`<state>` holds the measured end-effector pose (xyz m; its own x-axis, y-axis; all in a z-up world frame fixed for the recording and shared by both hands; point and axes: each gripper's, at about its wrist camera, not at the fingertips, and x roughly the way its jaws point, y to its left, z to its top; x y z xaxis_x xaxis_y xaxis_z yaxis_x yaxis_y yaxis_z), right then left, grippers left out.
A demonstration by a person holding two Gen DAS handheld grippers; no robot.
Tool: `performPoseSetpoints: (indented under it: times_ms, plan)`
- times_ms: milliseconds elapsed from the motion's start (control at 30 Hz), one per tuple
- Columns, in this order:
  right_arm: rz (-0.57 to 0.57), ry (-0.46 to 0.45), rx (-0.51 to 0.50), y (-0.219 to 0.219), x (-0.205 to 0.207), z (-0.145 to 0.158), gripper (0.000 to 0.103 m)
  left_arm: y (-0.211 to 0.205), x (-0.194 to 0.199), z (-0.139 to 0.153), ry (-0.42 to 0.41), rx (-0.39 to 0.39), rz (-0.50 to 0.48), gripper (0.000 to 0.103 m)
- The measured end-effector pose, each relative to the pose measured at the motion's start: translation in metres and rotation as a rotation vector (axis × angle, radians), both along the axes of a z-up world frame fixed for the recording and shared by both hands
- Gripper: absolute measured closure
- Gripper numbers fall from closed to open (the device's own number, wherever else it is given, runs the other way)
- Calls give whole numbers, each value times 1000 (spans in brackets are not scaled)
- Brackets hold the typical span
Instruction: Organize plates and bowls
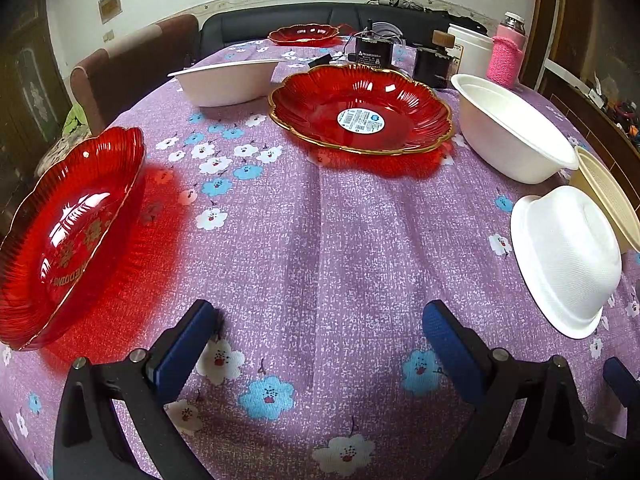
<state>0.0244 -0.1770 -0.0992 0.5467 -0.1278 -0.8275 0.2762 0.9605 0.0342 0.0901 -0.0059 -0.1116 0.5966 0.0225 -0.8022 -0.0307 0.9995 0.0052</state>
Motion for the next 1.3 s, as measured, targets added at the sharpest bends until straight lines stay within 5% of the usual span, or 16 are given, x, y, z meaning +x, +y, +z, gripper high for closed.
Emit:
performPoseSetpoints:
  times_ms: [433,1300]
  plan:
    - [89,-55,91,-6,-1,4,0,0,0,0,-1,0,0,0]
    - [133,-63,111,-8,3,4,0,0,-1,1,-2,0,-1,0]
